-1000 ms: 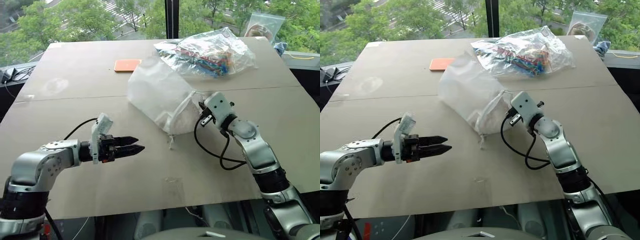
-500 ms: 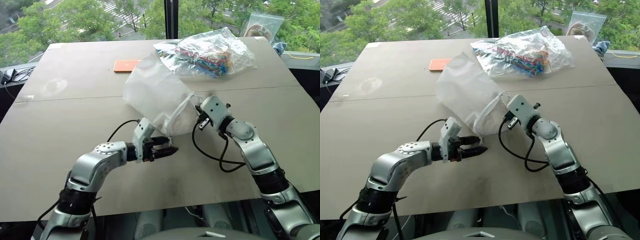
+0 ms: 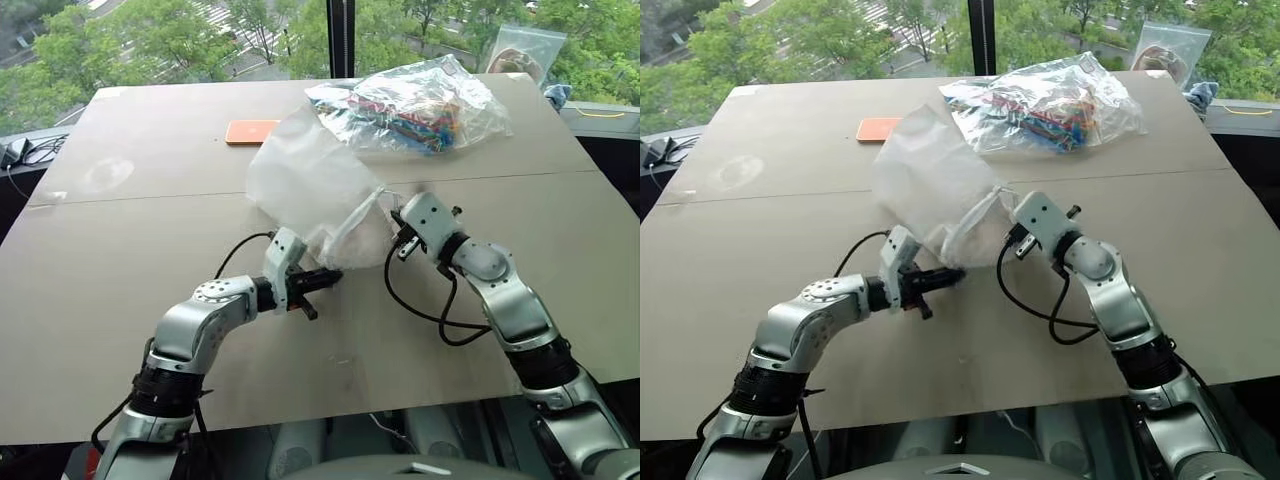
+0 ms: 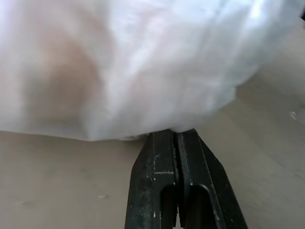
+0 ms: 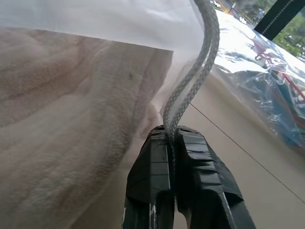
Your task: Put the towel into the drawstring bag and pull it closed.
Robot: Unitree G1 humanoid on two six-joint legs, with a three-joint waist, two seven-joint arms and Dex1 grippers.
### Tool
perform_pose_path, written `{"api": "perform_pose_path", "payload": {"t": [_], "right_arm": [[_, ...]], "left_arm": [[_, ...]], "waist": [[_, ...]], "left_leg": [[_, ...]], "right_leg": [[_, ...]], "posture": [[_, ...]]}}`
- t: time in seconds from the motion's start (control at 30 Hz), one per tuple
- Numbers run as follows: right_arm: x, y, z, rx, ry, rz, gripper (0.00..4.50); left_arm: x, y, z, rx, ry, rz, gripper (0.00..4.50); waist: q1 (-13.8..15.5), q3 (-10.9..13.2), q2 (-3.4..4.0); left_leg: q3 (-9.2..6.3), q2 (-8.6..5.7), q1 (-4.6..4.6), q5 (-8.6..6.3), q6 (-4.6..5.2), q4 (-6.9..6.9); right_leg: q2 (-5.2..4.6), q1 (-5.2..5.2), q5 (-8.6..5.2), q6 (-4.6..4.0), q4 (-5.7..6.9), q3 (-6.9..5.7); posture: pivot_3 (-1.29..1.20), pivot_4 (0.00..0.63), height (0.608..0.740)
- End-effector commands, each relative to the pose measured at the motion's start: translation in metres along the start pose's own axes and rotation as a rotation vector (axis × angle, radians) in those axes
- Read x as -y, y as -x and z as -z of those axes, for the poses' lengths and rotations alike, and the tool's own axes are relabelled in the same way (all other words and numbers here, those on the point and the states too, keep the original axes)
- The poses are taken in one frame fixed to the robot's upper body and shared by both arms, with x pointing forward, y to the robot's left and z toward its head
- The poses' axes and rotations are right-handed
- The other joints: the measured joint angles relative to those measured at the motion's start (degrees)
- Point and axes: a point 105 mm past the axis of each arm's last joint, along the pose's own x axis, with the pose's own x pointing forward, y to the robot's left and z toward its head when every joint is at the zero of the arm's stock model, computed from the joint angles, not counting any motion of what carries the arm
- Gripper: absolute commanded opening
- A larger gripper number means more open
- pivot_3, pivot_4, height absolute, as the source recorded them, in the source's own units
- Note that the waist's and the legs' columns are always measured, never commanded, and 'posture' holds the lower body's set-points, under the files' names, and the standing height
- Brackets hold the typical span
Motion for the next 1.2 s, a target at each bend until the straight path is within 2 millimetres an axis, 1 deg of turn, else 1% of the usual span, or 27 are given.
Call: {"api": "perform_pose_path", "payload": {"t": [0.03,0.07,0.13,0.2,0.27,0.3,0.43,0.5,0.53,0.57,0.6,0.67,0.73,0.8,0.83,0.87,0.93,1.0,1.07,1.13,1.17,1.2], "right_arm": [[0.027,0.004,-0.015,0.057,0.051,0.108,0.00],[0.031,0.005,-0.017,0.061,0.058,0.128,0.00],[0.042,0.006,-0.024,0.083,0.087,0.180,0.00],[0.059,0.009,-0.042,0.133,0.105,0.260,0.00],[0.078,0.016,-0.062,0.192,0.131,0.347,0.00],[0.084,0.018,-0.070,0.215,0.140,0.374,0.00],[0.118,0.037,-0.106,0.305,0.178,0.524,0.00],[0.136,0.049,-0.116,0.319,0.191,0.604,0.00],[0.142,0.052,-0.117,0.310,0.193,0.613,0.00],[0.141,0.052,-0.116,0.295,0.194,0.581,0.00],[0.134,0.050,-0.114,0.291,0.189,0.513,0.00],[0.116,0.046,-0.110,0.285,0.122,0.370,0.00],[0.093,0.044,-0.103,0.275,0.075,0.211,0.00],[0.059,0.047,-0.090,0.220,0.099,0.008,0.00],[0.048,0.049,-0.087,0.209,0.113,-0.058,0.00],[0.041,0.051,-0.083,0.194,0.096,-0.096,0.00],[0.035,0.054,-0.079,0.177,0.087,-0.129,0.00],[0.036,0.053,-0.076,0.162,0.077,-0.115,0.00],[0.035,0.053,-0.072,0.146,0.070,-0.122,0.00],[0.032,0.053,-0.069,0.135,0.066,-0.138,0.00],[0.032,0.052,-0.068,0.133,0.061,-0.136,0.00],[0.031,0.053,-0.068,0.130,0.056,-0.147,0.00]], "left_arm": [[-0.061,0.025,-0.054,0.258,-0.056,-0.392,0.03],[-0.070,0.033,-0.067,0.328,-0.078,-0.468,0.03],[-0.079,0.047,-0.094,0.459,-0.108,-0.559,0.03],[-0.087,0.064,-0.119,0.558,-0.135,-0.651,0.03],[-0.088,0.077,-0.144,0.624,-0.211,-0.704,0.03],[-0.087,0.081,-0.152,0.645,-0.240,-0.719,0.03],[-0.096,0.109,-0.197,0.755,-0.303,-0.843,0.03],[-0.104,0.121,-0.210,0.781,-0.294,-0.903,0.03],[-0.108,0.122,-0.211,0.767,-0.278,-0.908,0.03],[-0.110,0.120,-0.211,0.756,-0.278,-0.897,0.03],[-0.109,0.116,-0.212,0.747,-0.288,-0.870,0.03],[-0.100,0.100,-0.211,0.724,-0.301,-0.777,0.03],[-0.084,0.074,-0.203,0.664,-0.307,-0.629,0.03],[-0.055,0.047,-0.192,0.600,-0.359,-0.446,0.03],[-0.047,0.040,-0.188,0.576,-0.369,-0.391,0.03],[-0.041,0.036,-0.185,0.570,-0.365,-0.356,0.03],[-0.037,0.033,-0.182,0.568,-0.334,-0.324,0.03],[-0.032,0.030,-0.178,0.550,-0.332,-0.295,0.03],[-0.027,0.026,-0.170,0.515,-0.319,-0.261,0.03],[-0.020,0.024,-0.164,0.487,-0.341,-0.219,0.03],[-0.018,0.024,-0.165,0.492,-0.344,-0.214,0.03],[-0.021,0.027,-0.171,0.516,-0.327,-0.229,0.03]], "waist": [[0.23,0.00,-0.01],[0.42,0.00,-0.01],[0.55,0.00,-0.02],[0.61,0.00,-0.01],[0.61,0.00,-0.02],[0.60,0.00,-0.02],[0.61,0.00,-0.02],[0.59,0.00,-0.02],[0.58,0.00,-0.02],[0.56,0.00,-0.02],[0.55,-0.01,-0.02],[0.53,-0.01,-0.02],[0.51,-0.01,-0.02],[0.64,0.00,-0.01],[0.68,0.00,-0.01],[0.58,0.00,-0.02],[0.30,0.01,-0.03],[-0.01,0.01,-0.03],[-0.41,0.01,-0.03],[-0.58,0.01,-0.03],[-0.65,0.01,-0.03],[-0.64,0.01,-0.03]], "left_leg": [[-0.02,0.00,0.00,0.00,0.00,0.01],[-0.06,0.00,-0.03,0.00,0.00,0.04],[-0.05,-0.01,-0.05,0.00,0.00,0.06],[-0.02,-0.02,-0.07,0.01,-0.01,0.06],[-0.02,-0.03,-0.12,0.01,-0.02,0.06],[-0.01,-0.04,-0.11,0.01,-0.03,0.06],[-0.06,-0.04,-0.12,0.02,-0.04,0.04],[-0.07,-0.05,-0.12,0.02,-0.03,0.04],[-0.06,-0.05,-0.12,0.01,-0.03,0.04],[-0.05,-0.07,-0.12,0.01,-0.03,0.04],[-0.04,-0.07,-0.12,0.01,-0.03,0.04],[-0.04,-0.07,-0.12,0.01,-0.03,0.02],[-0.04,-0.06,-0.12,0.01,-0.02,0.00],[-0.06,-0.06,-0.18,0.01,-0.01,0.00],[-0.05,-0.08,-0.19,0.00,-0.01,0.00],[-0.04,-0.08,-0.21,0.00,0.00,0.00],[-0.04,-0.07,-0.19,0.00,0.00,0.04],[-0.06,-0.04,-0.14,0.00,0.00,0.06],[-0.09,-0.02,-0.08,0.00,0.00,0.06],[-0.08,-0.02,-0.06,0.00,0.00,0.06],[-0.07,-0.02,-0.06,0.01,0.00,0.07],[-0.05,-0.02,-0.06,0.00,0.00,0.07]], "right_leg": [[0.00,0.01,0.00,0.00,0.00,-0.02],[0.00,0.01,0.01,0.00,0.00,-0.07],[-0.01,0.01,0.01,0.00,-0.01,-0.06],[-0.05,0.00,0.01,0.00,-0.03,-0.04],[-0.06,-0.01,0.02,0.01,-0.04,-0.04],[-0.07,-0.01,0.02,0.01,-0.03,-0.04],[-0.06,-0.01,0.02,0.01,-0.05,-0.09],[-0.06,-0.01,0.02,0.01,-0.04,-0.10],[-0.06,-0.01,0.02,0.01,-0.04,-0.10],[-0.07,-0.01,0.02,0.01,-0.05,-0.09],[-0.07,-0.01,0.02,0.01,-0.05,-0.09],[-0.08,0.00,0.02,0.01,-0.09,-0.08],[-0.08,0.00,0.02,0.01,-0.10,-0.10],[-0.08,0.00,0.02,0.01,-0.11,-0.12],[-0.11,0.00,0.01,0.01,-0.13,-0.13],[-0.12,0.00,0.01,0.01,-0.16,-0.12],[-0.11,0.00,0.01,0.02,-0.11,-0.10],[-0.06,-0.01,0.01,0.01,-0.01,-0.10],[-0.02,0.00,0.01,0.01,0.04,-0.10],[-0.02,0.02,0.01,0.01,0.05,-0.09],[-0.02,0.02,0.01,0.01,0.05,-0.08],[-0.02,0.02,0.01,0.01,0.04,-0.07]], "posture": [[0.00,0.150,0.740],[0.00,0.150,0.740],[0.00,0.150,0.740],[0.00,0.150,0.740],[0.00,0.150,0.740],[0.00,0.150,0.740],[0.00,0.150,0.740],[0.00,0.150,0.740],[0.00,0.150,0.740],[0.00,0.150,0.740],[0.00,0.150,0.740],[0.00,0.150,0.740],[0.00,0.150,0.740],[0.00,0.150,0.740],[0.00,0.150,0.740],[0.00,0.150,0.740],[0.00,0.150,0.740],[0.00,0.150,0.740],[0.00,0.150,0.740],[0.00,0.150,0.740],[0.00,0.150,0.740],[0.00,0.150,0.740]]}}
